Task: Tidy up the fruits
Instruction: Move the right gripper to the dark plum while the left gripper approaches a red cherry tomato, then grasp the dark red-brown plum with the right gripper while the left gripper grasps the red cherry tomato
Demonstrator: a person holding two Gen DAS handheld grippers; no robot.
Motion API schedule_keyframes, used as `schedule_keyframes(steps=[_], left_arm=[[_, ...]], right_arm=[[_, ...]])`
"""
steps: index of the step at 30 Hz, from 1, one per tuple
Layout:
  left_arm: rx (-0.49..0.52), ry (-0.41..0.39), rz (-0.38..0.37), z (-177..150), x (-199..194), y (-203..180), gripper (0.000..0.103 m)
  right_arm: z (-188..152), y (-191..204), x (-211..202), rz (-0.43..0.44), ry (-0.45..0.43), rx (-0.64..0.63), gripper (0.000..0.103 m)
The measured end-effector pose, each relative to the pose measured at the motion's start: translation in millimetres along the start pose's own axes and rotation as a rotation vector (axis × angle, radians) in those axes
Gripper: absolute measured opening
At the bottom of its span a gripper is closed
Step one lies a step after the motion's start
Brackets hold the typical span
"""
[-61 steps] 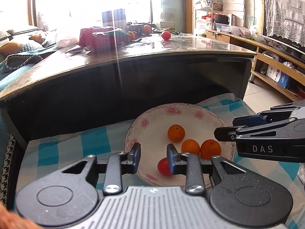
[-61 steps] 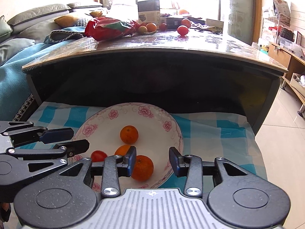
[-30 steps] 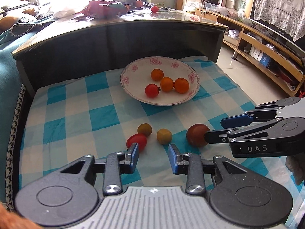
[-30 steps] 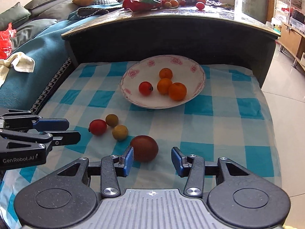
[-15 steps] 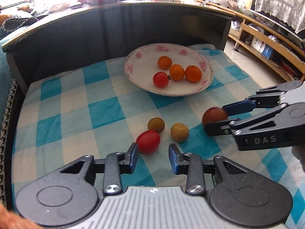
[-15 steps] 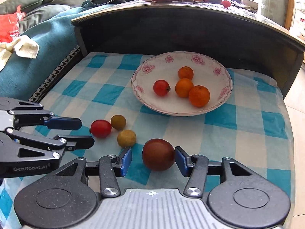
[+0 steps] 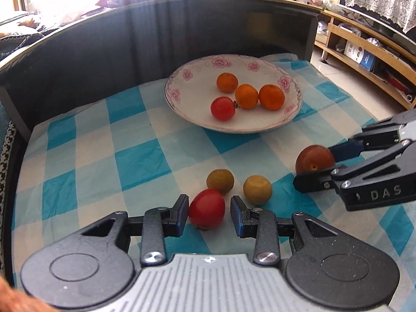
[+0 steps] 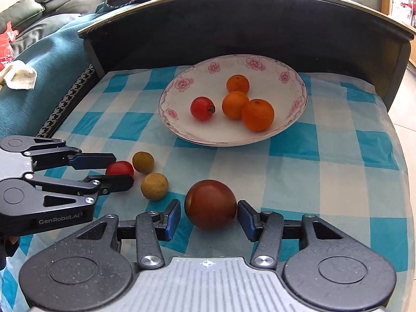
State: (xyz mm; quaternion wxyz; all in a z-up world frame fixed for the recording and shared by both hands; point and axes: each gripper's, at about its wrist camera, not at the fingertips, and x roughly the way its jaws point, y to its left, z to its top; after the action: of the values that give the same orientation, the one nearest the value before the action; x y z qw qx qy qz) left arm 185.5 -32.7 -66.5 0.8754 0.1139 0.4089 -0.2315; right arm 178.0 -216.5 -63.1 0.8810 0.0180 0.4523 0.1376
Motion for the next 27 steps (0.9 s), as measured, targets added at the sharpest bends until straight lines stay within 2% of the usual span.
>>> schedule_keyframes(steps=[7, 13, 15, 21, 27], left_arm=[[-0.003, 0.002, 0.014, -3, 1, -1, 0.044], [-0.001, 0.002, 0.021, -4, -2, -2, 0.038], [-0.01, 0.012, 0.008, -4, -3, -1, 0.038], [0.005, 0.01, -0.023, -6, -16, -6, 0.038], [0.03, 0.031, -0.055, -13, -21, -13, 0.038]], right_arm=[[-1, -3, -1, 0.011, -0.011, 0.01, 0.045], [-2, 0, -2, -0.001, -0.018, -0.019, 0.045], [-1, -1, -2, -0.004, -0.023, -0.013, 0.035], [1, 7, -4, -0.013, 0.009, -0.049, 0.034], [-11, 14, -19, -0.007, 0.043, -0.089, 0.034]])
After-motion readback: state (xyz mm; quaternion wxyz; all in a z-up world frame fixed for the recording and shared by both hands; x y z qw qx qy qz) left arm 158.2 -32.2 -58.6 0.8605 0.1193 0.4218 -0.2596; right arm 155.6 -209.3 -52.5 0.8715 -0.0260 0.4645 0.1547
